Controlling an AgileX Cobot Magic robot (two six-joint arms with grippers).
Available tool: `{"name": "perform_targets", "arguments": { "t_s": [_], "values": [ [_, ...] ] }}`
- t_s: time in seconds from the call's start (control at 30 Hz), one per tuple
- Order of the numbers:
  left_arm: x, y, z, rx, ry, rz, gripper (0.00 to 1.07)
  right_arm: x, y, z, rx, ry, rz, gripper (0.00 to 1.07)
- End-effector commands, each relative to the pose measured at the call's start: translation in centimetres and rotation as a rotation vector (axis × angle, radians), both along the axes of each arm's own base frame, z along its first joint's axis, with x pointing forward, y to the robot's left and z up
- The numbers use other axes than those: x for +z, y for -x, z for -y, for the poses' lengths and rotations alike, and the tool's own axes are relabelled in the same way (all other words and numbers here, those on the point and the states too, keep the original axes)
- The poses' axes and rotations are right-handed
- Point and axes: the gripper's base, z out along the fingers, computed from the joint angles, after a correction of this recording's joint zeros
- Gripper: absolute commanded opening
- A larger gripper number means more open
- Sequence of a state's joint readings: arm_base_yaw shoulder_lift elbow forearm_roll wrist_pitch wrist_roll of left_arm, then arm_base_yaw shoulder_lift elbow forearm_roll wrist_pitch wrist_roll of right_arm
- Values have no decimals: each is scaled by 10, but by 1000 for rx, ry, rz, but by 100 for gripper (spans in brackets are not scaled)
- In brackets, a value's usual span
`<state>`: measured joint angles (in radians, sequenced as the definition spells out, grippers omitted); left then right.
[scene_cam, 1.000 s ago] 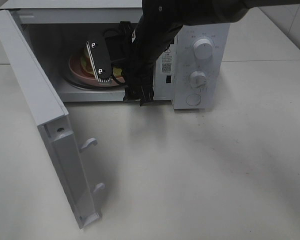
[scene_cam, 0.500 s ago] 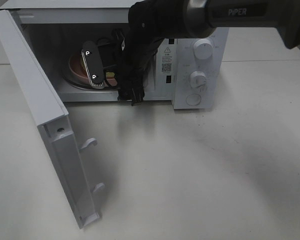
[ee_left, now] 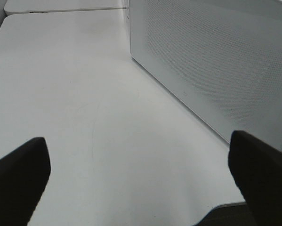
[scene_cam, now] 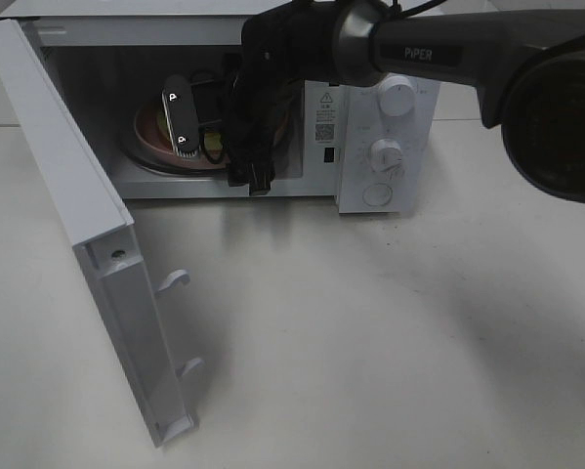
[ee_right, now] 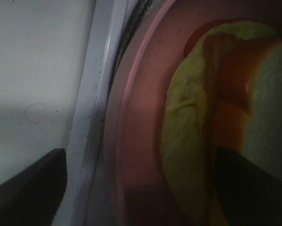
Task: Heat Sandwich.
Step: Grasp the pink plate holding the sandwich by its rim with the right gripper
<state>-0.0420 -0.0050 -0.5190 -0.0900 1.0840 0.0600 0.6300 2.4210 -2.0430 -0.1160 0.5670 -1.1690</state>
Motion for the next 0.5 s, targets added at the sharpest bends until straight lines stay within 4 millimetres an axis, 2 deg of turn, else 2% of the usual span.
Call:
{"name": "perform_targets", "arguments": {
  "t_s": [0.03, 0.13, 0.17, 0.2, 0.27, 0.3, 0.33, 0.4, 0.43, 0.47, 0.5],
  "values": [
    [1, 2, 0, 3, 7, 28, 98, -3, -1, 1, -11, 10, -13, 79],
    [1, 2, 0, 3, 7, 28, 98, -4, -1, 2, -13, 20, -25, 67],
    [1, 2, 0, 3, 7, 28, 98, -4, -1, 2, -13, 20, -25, 67],
    [1, 2, 0, 3, 7, 28, 98, -4, 0, 3, -14, 23, -33, 58],
    [1, 2, 0, 3, 7, 28, 98, -5, 1, 3, -18, 29, -51, 48],
    [1, 2, 0, 3, 7, 28, 98, -5, 1, 3, -18, 29, -51, 48],
    [1, 2, 0, 3, 7, 28, 98, -6, 2, 4, -19, 36, -59, 37],
    [1, 2, 0, 3, 7, 28, 98, -7, 3, 4, -20, 41, -70, 20],
    [1, 2, 0, 3, 7, 28, 98, -7, 3, 4, -20, 41, -70, 20],
    [1, 2, 0, 3, 7, 28, 98, -7, 3, 4, -21, 42, -76, 5],
    [1, 2, 0, 3, 7, 28, 98, -7, 4, 4, -22, 42, -79, 0]
  ]
}}
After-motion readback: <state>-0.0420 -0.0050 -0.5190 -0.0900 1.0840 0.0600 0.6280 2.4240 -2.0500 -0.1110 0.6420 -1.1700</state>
